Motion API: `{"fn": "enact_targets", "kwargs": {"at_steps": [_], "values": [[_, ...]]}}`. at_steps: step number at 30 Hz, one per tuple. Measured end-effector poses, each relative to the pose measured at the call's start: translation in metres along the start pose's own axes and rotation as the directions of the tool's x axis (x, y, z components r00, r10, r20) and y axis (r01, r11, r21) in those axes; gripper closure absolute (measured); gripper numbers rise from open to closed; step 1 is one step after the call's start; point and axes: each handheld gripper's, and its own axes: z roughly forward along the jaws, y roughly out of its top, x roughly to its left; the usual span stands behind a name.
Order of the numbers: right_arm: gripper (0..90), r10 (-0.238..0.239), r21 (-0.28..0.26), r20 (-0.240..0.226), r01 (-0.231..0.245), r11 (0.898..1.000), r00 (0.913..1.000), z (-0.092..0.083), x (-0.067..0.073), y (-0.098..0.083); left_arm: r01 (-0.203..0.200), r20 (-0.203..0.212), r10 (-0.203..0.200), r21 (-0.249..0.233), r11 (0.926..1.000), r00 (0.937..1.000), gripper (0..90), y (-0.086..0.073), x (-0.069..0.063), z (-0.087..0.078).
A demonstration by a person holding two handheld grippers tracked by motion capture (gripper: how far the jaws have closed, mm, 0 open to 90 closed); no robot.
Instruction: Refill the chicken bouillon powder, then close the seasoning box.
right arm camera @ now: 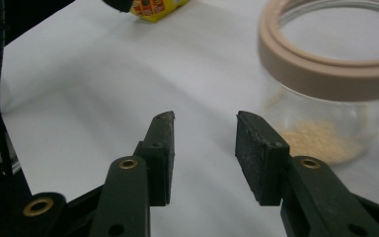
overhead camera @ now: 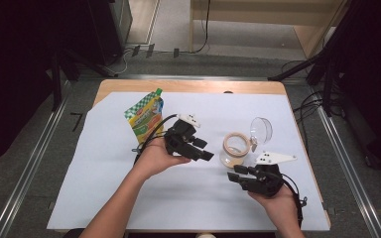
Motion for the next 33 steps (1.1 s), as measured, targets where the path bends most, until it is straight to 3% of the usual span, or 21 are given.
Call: {"fn": "enact_targets", "kwargs": {"at_steps": [6,9,14,18,29,33], "values": [[59.1,-0.070,0.017,-0.024,0.071,0.997,0.9972,0.011,0.008,0.001,0.036,-0.024,-0.036,-0.019,0.9992,0.9991,44.2,-0.014,0.001,-0.015],[59.0,-0.083,0.022,-0.034,0.084,0.996,0.9960,0.015,0.010,0.003,0.051,-0.039,-0.052,-0.026,0.9983,0.9979,39.5,-0.020,0.002,-0.019],[58.4,-0.100,0.040,-0.046,0.102,0.994,0.9939,0.021,0.014,0.004,0.078,-0.033,-0.079,-0.035,0.9964,0.9964,42.2,-0.030,0.002,-0.032],[57.6,-0.105,0.053,-0.055,0.107,0.993,0.9930,0.026,0.017,0.005,0.096,-0.064,-0.098,-0.034,0.9948,0.9931,43.5,-0.038,0.005,-0.044],[56.2,-0.122,0.076,-0.078,0.128,0.989,0.9895,0.034,0.023,0.005,0.167,-0.149,-0.176,-0.074,0.9832,0.9730,43.5,-0.068,0.014,-0.077],[55.8,-0.126,0.081,-0.076,0.132,0.988,0.9891,0.035,0.024,0.004,0.189,-0.184,-0.200,-0.076,0.9791,0.9625,44.7,-0.078,0.019,-0.089]]}}
